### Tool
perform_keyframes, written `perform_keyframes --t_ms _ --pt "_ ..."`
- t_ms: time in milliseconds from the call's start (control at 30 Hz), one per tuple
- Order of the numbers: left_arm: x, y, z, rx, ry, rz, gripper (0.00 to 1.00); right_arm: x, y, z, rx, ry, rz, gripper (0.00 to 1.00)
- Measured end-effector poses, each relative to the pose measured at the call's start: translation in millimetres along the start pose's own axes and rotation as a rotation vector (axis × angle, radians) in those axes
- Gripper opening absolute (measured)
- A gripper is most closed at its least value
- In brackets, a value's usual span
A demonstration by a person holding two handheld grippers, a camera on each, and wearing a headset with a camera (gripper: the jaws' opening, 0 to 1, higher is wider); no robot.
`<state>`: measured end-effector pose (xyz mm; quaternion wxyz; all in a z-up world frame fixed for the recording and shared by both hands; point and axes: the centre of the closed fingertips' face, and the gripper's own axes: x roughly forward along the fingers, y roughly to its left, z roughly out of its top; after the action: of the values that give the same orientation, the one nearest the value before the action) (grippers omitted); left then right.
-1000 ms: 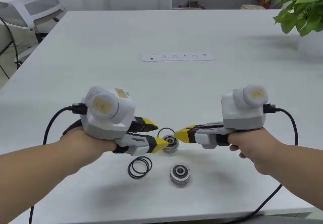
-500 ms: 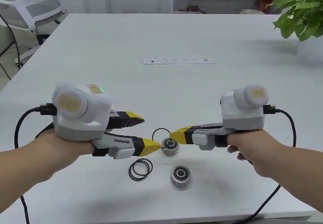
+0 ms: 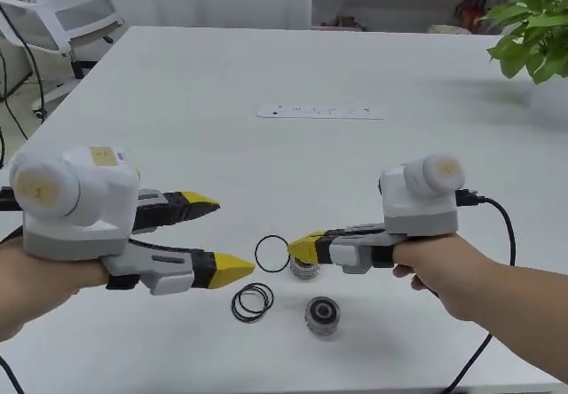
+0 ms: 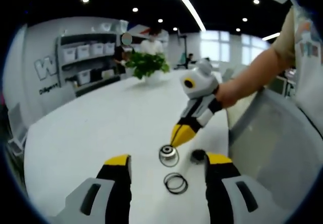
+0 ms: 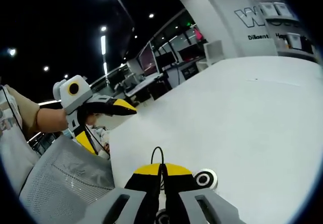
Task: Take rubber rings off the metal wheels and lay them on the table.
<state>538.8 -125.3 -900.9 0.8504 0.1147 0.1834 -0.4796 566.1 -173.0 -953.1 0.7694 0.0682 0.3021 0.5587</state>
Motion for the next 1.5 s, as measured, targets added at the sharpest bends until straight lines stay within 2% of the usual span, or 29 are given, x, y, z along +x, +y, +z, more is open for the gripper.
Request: perform_keyframes --t_ms 433,833,1133,1300,1500 --pt "-20.2 -3.9 -10.9 -0.014 0.003 0.021 0.64 22.3 17.3 -21.0 -0.009 0.092 0.048 0.00" --pt "-27.5 -5.7 -19.9 -0.033 0.011 0.032 0.67 32.5 17.8 -39.3 0.001 0.161 0.050 0.00" --pt "-29.4 -8.9 -26.0 -0.039 0.023 0.033 0.68 34.6 12.1 -49.5 -0.013 0.204 0.018 0.00" --pt "-30.3 -10.2 -28.5 -0.044 0.028 0.035 0.68 33.4 6.7 -49.6 -0.026 0.206 -0.006 0.00" --pt "-31.0 -12.4 -33.5 -0.032 0.050 0.032 0.68 32.5 4.7 -49.2 -0.031 0.201 -0.020 0.07"
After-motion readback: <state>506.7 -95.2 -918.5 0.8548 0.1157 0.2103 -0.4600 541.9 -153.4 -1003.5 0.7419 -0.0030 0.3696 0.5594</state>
